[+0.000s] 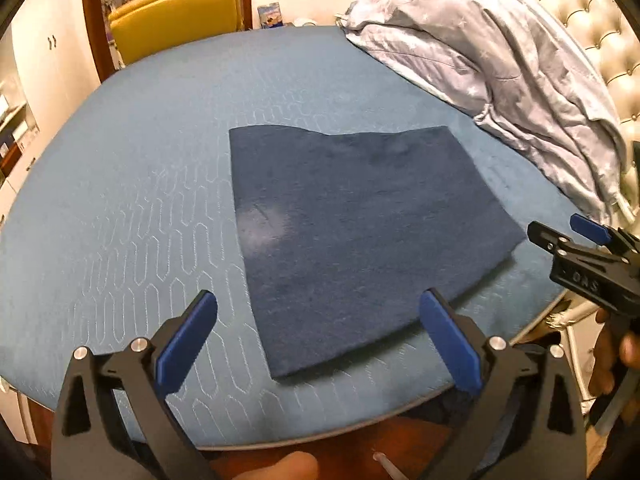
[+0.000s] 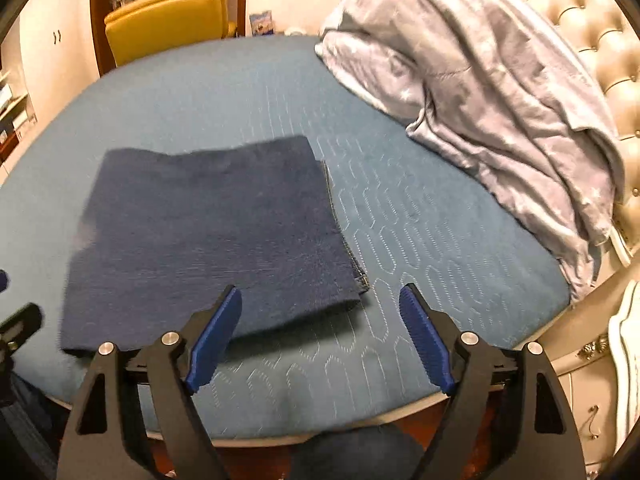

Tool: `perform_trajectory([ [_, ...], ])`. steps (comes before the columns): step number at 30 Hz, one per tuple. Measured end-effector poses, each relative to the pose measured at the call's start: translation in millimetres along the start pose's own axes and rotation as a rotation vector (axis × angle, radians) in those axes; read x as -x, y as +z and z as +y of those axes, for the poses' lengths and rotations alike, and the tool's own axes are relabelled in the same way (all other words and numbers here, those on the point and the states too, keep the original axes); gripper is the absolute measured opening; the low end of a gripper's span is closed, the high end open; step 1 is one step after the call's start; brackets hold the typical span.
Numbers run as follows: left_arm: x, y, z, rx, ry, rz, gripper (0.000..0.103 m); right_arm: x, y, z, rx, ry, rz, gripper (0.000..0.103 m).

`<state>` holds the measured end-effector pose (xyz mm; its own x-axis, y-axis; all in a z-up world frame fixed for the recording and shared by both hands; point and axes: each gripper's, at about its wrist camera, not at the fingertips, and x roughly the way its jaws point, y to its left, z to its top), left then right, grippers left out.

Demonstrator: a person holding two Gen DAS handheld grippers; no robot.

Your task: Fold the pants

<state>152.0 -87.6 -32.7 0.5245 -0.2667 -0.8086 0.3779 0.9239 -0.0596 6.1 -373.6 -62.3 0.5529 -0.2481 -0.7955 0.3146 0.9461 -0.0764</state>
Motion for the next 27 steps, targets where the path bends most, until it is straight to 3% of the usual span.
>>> perform_trajectory([
  [2, 9, 2, -6, -0.022, 0.042, -0.005, 0.101, 14, 0, -1, -0.002, -0.007, -0.015, 0.078],
  [9, 24, 7, -7, 0.006, 0.027, -0.016, 0.101, 41, 2, -3, 0.000, -0.004, -0.052, 0.079],
  [23, 31, 7, -10, 0.011, 0.003, -0.066, 0.101, 37, 0, -4, 0.000, -0.001, -0.041, 0.079],
  [27, 23, 8, -13, 0.004, -0.050, -0.028, 0.101, 33, 0, -5, -0.002, 0.000, -0.034, 0.079],
])
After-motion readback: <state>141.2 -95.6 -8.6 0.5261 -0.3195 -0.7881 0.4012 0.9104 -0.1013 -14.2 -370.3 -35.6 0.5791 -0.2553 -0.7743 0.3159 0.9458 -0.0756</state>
